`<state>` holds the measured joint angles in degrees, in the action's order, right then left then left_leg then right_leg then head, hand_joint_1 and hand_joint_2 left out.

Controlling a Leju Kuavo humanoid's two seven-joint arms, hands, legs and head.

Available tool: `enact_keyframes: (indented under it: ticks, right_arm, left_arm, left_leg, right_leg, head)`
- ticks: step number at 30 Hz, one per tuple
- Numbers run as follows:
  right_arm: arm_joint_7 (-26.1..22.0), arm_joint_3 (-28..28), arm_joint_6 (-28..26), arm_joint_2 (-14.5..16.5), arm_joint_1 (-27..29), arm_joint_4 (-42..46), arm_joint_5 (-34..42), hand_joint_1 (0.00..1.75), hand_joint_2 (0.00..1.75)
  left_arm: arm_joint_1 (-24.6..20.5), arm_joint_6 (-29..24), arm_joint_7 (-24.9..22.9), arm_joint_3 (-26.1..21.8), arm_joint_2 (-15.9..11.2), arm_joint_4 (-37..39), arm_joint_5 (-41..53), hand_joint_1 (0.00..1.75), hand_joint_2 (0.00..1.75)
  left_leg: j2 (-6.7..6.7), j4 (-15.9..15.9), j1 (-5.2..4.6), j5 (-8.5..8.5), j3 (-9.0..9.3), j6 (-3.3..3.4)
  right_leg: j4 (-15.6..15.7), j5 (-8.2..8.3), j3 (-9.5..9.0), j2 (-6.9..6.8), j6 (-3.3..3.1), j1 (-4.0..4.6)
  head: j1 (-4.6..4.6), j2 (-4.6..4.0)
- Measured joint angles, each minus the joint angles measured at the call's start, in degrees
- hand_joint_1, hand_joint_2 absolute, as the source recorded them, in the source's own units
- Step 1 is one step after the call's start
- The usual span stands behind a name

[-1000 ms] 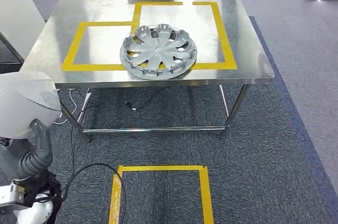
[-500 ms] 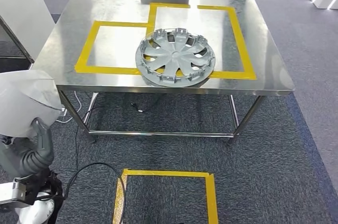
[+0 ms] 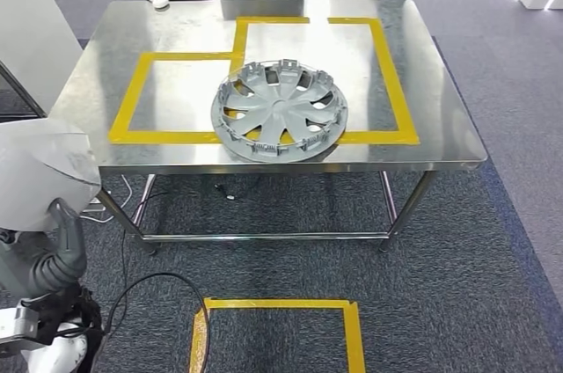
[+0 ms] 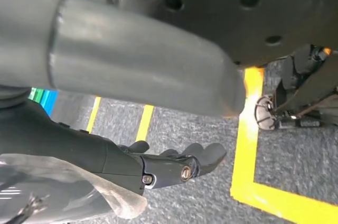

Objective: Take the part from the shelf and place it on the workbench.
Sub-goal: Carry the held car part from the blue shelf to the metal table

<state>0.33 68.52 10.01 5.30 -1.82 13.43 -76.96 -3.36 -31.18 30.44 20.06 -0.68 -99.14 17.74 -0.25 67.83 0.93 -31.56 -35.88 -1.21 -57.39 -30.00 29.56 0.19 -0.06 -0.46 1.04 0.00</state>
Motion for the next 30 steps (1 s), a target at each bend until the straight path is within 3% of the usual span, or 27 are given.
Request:
enact_keyframes:
  ticks: [1,2,3,7,9,12,13,14,16,17,18,20,22,24,27,28,29,30]
  right_arm:
    - [0.00,0.00,-0.01,0.01,-0.04,0.01,-0.02,0.00,0.00]
    - [-0.01,0.00,-0.01,0.02,-0.11,0.01,-0.03,0.00,0.00]
    - [-0.01,0.00,-0.01,0.02,-0.18,0.01,-0.04,0.00,0.00]
    - [-0.01,0.01,0.00,0.03,-0.09,0.00,-0.20,0.00,0.00]
    - [-0.05,0.02,0.00,0.03,-0.31,-0.01,-0.22,0.00,0.00]
    - [-0.06,0.01,0.00,0.03,-0.36,-0.01,-0.27,0.00,0.00]
    - [-0.04,0.01,0.00,0.03,-0.25,-0.01,-0.29,0.00,0.00]
    - [-0.02,0.00,0.00,0.03,-0.16,-0.01,-0.30,0.00,0.00]
    - [-0.03,0.00,0.00,0.03,-0.11,0.00,-0.33,0.00,0.00]
    - [-0.03,0.01,0.00,0.02,-0.15,-0.01,-0.33,0.00,0.00]
    - [-0.03,0.01,0.02,0.02,-0.18,0.00,-0.34,0.00,0.00]
    - [-0.02,0.01,0.03,0.01,-0.10,0.00,-0.36,0.00,0.00]
    - [-0.01,0.00,0.02,0.02,0.08,0.00,-0.37,0.00,0.00]
    - [-0.03,0.00,0.00,0.03,-0.02,0.01,-0.37,0.00,0.00]
    - [-0.09,0.00,0.03,0.03,-0.14,-0.01,-0.40,0.00,0.00]
    - [-0.10,0.00,0.04,0.03,-0.07,-0.01,-0.42,0.00,0.00]
    - [-0.11,0.00,0.03,0.03,-0.02,-0.01,-0.43,0.00,0.00]
    - [-0.11,0.00,0.03,0.03,0.02,-0.01,-0.43,0.00,0.00]
  left_arm:
    - [-0.01,0.01,-0.05,-0.02,-0.02,0.02,-0.02,1.75,1.75]
    - [-0.06,0.03,-0.10,-0.03,-0.04,0.04,-0.03,1.75,1.75]
    - [-0.06,0.09,-0.17,-0.04,-0.07,0.07,-0.05,1.75,1.75]
    - [-0.15,0.60,-0.43,-0.08,-0.12,0.11,-0.05,1.75,1.75]
    - [-0.37,0.85,-0.49,-0.10,-0.07,0.11,-0.04,1.75,1.75]
    - [-0.48,1.22,-0.62,-0.10,-0.06,0.18,0.07,1.75,1.75]
    - [-0.48,1.38,-0.68,-0.10,-0.06,0.23,0.11,1.75,1.75]
    - [-0.48,1.57,-0.73,-0.10,-0.06,0.28,0.13,1.75,1.75]
    - [-0.58,1.85,-0.81,-0.10,-0.06,0.34,0.14,1.75,1.75]
    - [-0.69,1.93,-0.82,-0.10,-0.06,0.37,0.14,1.75,1.75]
    - [-0.82,1.96,-0.88,-0.10,-0.05,0.41,0.14,1.75,1.75]
    - [-0.95,1.98,-1.04,-0.09,-0.05,0.50,0.14,1.75,1.75]
    - [-1.01,1.98,-1.16,-0.08,-0.06,0.54,0.16,1.75,1.75]
    - [-1.22,1.99,-1.23,-0.06,-0.08,0.57,0.15,1.75,1.75]
    - [-1.19,2.11,-1.55,-0.10,-0.20,0.64,-0.51,1.75,1.75]
    - [-1.08,2.17,-1.67,-0.21,-0.26,0.68,-0.98,1.75,1.75]
    - [-1.00,2.24,-1.74,-0.41,-0.33,0.72,-1.48,1.75,1.75]
    - [-0.95,2.29,-1.79,-0.68,-0.43,0.75,-1.89,1.75,1.75]
  left_leg:
    - [0.01,-3.19,0.01,2.11,1.00,-0.07]
    - [0.09,-5.96,-0.06,2.92,1.80,0.04]
    - [0.14,-7.42,-0.15,3.26,2.17,0.36]
    - [0.17,-8.16,-0.20,2.87,2.67,2.32]
    - [0.17,-8.31,-0.04,2.81,3.15,2.79]
    - [0.15,-8.30,-0.23,2.24,3.43,3.21]
    - [0.10,-8.29,-0.32,1.96,3.72,3.27]
    - [0.05,-8.30,-0.41,1.63,4.14,3.29]
    - [0.01,-8.36,-0.51,0.80,5.29,3.18]
    - [0.03,-8.40,-0.53,0.44,5.75,3.02]
    - [0.06,-8.46,-0.53,0.08,6.03,2.73]
    - [0.08,-8.19,-0.56,-0.04,6.54,2.01]
    - [0.09,-7.35,-0.58,-0.12,7.02,1.37]
    - [0.11,-3.82,-0.52,-1.25,5.52,0.81]
    - [0.13,5.71,-0.38,-5.44,-0.50,0.17]
    - [0.13,7.06,-0.35,-6.08,-1.91,0.05]
    - [0.13,6.45,-0.33,-5.36,-2.43,0.00]
    - [0.13,3.96,-0.31,-3.26,-2.10,0.04]
  right_leg:
    - [0.04,-0.38,-0.37,0.06,0.29,-0.07]
    - [0.01,-0.70,-0.63,0.10,0.65,-0.08]
    - [-0.02,-1.01,-0.71,0.10,1.07,-0.05]
    - [-1.01,-1.77,-0.82,-0.08,2.70,-0.04]
    - [-5.32,-3.71,1.84,-0.13,3.14,-0.12]
    - [-15.61,-6.81,8.84,-0.15,3.23,-0.10]
    - [-16.59,-6.27,10.25,-0.14,3.04,-0.07]
    - [-15.56,-4.62,10.63,-0.13,2.80,-0.03]
    - [-8.83,0.64,8.78,-0.14,2.06,0.21]
    - [-5.77,1.64,7.83,-0.19,1.71,0.40]
    - [-3.57,1.91,6.91,-0.22,1.39,0.61]
    - [-2.07,1.02,6.30,-0.24,0.81,0.82]
    - [-1.25,2.00,5.05,-0.19,0.32,0.55]
    - [-0.96,2.18,3.78,-0.19,-0.05,0.27]
    - [-0.92,1.43,2.97,-0.15,-0.47,0.27]
    - [-0.92,1.07,2.59,-0.10,-0.47,0.27]
    - [-0.92,0.70,2.11,-0.03,-0.42,0.26]
    - [-0.92,0.28,1.52,0.04,-0.32,0.25]
  head:
    - [-0.04,0.00]
    - [-0.23,0.01]
    - [-0.24,0.01]
    - [0.14,0.00]
    - [0.47,0.00]
    - [0.71,0.00]
    - [0.73,0.00]
    - [0.74,0.00]
    - [0.72,0.00]
    - [0.63,0.00]
    - [0.61,0.00]
    - [0.58,0.00]
    - [0.58,0.00]
    - [0.37,0.01]
    - [0.21,0.01]
    - [0.22,0.00]
    - [0.21,0.00]
    - [0.20,0.00]
